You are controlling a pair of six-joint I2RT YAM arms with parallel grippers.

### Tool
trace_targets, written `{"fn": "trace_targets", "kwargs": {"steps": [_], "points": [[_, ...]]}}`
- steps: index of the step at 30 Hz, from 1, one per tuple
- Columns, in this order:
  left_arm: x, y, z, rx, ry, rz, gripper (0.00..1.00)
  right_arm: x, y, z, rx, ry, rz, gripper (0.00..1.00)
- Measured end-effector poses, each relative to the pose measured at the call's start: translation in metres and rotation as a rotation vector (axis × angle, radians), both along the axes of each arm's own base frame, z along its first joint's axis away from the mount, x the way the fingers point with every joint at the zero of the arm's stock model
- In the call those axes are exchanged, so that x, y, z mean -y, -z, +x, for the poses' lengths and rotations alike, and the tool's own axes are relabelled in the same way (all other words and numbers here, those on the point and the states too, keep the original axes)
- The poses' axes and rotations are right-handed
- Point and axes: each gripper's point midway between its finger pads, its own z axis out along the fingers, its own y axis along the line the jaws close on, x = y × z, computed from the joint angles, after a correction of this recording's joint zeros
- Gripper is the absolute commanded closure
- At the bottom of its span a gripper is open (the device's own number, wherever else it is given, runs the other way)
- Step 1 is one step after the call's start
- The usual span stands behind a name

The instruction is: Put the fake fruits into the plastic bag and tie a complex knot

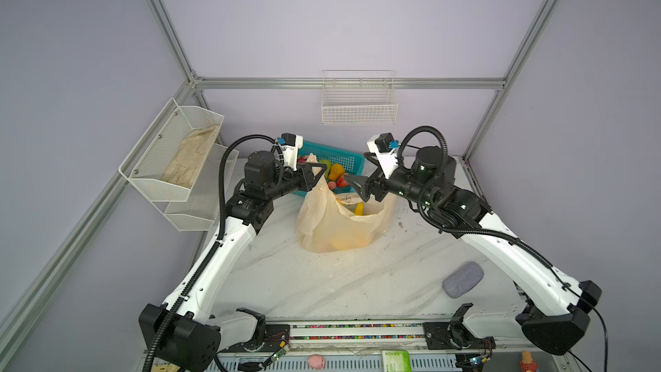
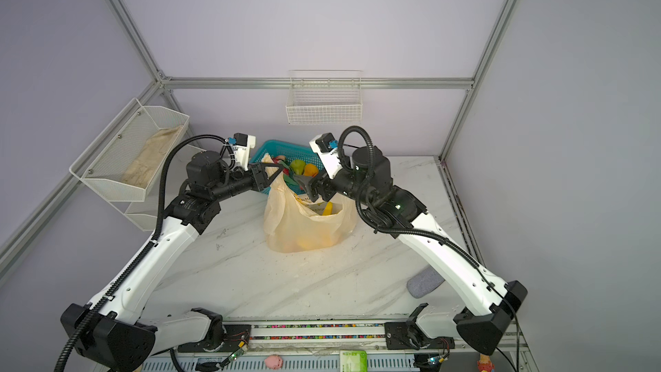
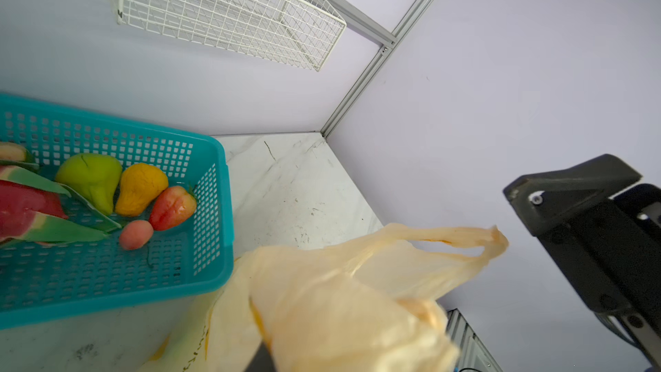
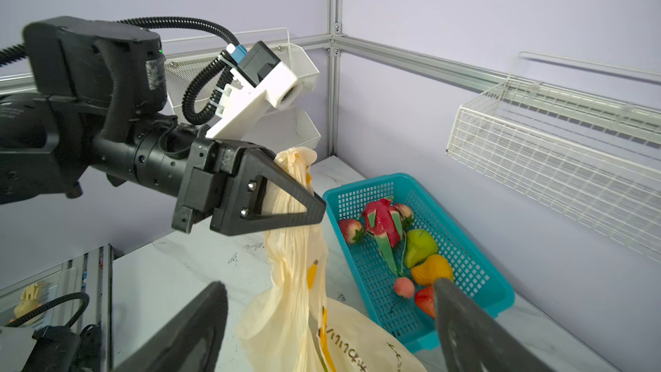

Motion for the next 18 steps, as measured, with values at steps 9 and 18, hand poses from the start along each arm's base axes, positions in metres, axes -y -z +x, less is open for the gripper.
{"fn": "trace_targets", "kwargs": {"steps": [9,18], "points": [[-0.004,0.007,0.001,0.010,-0.008,0.050,0.37,0.058,0.033,-0.018,-0.020,0.044,0.004,0.03],[-0.003,0.001,-0.007,0.041,0.018,0.059,0.20,0.063,0.088,-0.012,-0.077,0.046,-0.023,0.04]]}}
